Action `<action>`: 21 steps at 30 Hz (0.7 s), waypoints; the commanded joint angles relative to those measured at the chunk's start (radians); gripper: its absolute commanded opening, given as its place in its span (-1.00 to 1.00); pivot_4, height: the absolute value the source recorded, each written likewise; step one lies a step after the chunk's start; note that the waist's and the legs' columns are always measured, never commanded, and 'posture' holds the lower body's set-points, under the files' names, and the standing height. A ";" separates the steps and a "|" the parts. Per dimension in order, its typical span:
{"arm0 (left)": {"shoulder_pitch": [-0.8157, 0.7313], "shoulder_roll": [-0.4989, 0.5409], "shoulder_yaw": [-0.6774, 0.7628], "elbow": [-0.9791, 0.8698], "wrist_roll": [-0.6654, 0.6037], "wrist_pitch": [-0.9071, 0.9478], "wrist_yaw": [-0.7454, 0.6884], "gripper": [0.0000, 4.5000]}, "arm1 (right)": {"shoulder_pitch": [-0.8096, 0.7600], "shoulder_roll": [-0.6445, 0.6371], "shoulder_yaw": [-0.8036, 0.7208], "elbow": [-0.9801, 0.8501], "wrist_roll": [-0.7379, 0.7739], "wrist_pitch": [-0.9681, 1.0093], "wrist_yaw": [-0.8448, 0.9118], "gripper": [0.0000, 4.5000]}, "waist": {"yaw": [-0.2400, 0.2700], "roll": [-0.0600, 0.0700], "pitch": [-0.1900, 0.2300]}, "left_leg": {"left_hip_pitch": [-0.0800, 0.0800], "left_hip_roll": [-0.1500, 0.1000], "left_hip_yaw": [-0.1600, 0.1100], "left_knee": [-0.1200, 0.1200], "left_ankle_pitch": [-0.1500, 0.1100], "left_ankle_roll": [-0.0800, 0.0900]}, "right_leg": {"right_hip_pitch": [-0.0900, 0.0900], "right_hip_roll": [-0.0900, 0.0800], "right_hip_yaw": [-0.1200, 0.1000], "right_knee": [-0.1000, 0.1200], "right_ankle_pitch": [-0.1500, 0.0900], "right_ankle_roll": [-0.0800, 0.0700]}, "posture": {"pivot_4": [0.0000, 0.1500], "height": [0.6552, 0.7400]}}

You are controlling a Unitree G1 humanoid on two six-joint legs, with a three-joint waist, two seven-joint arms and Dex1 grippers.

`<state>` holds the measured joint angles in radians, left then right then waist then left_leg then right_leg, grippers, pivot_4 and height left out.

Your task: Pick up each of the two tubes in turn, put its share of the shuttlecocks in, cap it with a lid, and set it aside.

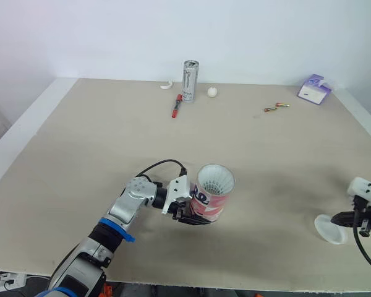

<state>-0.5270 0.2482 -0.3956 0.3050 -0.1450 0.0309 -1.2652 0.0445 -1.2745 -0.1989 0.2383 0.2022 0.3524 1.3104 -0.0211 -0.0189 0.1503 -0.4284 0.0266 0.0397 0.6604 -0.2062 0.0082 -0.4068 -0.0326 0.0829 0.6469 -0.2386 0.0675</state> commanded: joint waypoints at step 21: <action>-0.019 0.011 -0.015 0.051 0.025 0.014 -0.015 0.32 | -0.718 -0.033 0.109 -0.594 0.325 0.169 0.065 -0.97 | -0.001 0.001 0.001 | 0.001 0.002 0.000 -0.001 0.000 0.000 | -0.001 0.000 0.000 0.000 0.000 -0.002 | 1.00 1.00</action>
<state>-0.5507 0.2509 -0.3959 0.3284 -0.1386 0.0368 -1.2786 -0.6283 -1.3086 -0.1053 -0.3230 0.4964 0.5015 1.3625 -0.0217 -0.0175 0.1509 -0.4276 0.0288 0.0397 0.6592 -0.2064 0.0079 -0.4085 -0.0330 0.0830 0.6470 -0.2385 0.0651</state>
